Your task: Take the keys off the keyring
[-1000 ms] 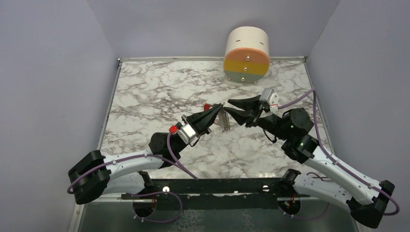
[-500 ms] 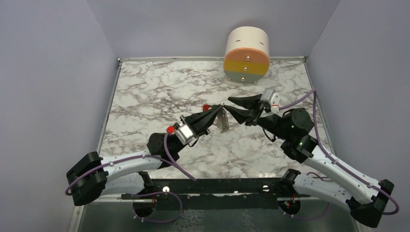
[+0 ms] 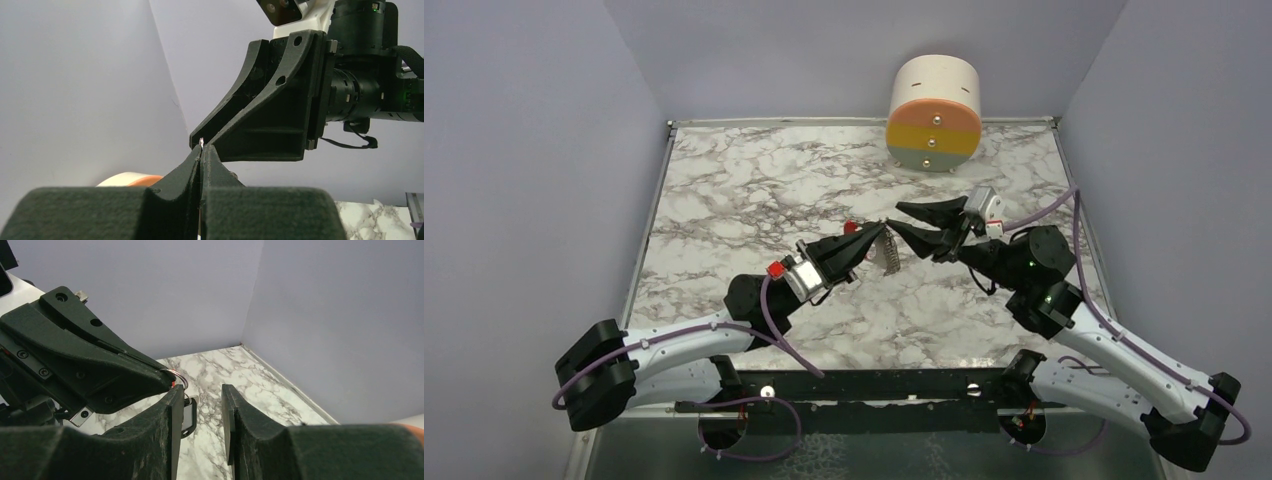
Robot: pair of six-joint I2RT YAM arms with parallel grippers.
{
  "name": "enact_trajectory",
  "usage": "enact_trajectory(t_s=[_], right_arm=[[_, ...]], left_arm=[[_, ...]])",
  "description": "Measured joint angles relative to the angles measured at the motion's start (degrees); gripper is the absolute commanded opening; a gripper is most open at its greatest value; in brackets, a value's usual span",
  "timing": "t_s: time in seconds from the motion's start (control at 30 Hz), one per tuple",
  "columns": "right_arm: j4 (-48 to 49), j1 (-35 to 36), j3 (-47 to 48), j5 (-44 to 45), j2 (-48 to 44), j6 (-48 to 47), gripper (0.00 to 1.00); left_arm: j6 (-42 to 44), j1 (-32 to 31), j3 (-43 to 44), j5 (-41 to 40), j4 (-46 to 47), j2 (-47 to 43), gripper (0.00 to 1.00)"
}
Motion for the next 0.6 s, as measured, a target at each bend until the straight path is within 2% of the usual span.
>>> enact_trajectory(t_s=[0.43,0.6], right_arm=[[-7.4,0.0,2.5,1.7,-6.8,-2.7,0.47],[-10.9,0.0,4.5,-0.9,-6.9,-5.5,0.54]], left_arm=[[4.7,0.5,0.0,1.0,-12.6,-5.0,0.0],[5.8,2.6,1.7,4.3,-19.1,-7.1,0.0]])
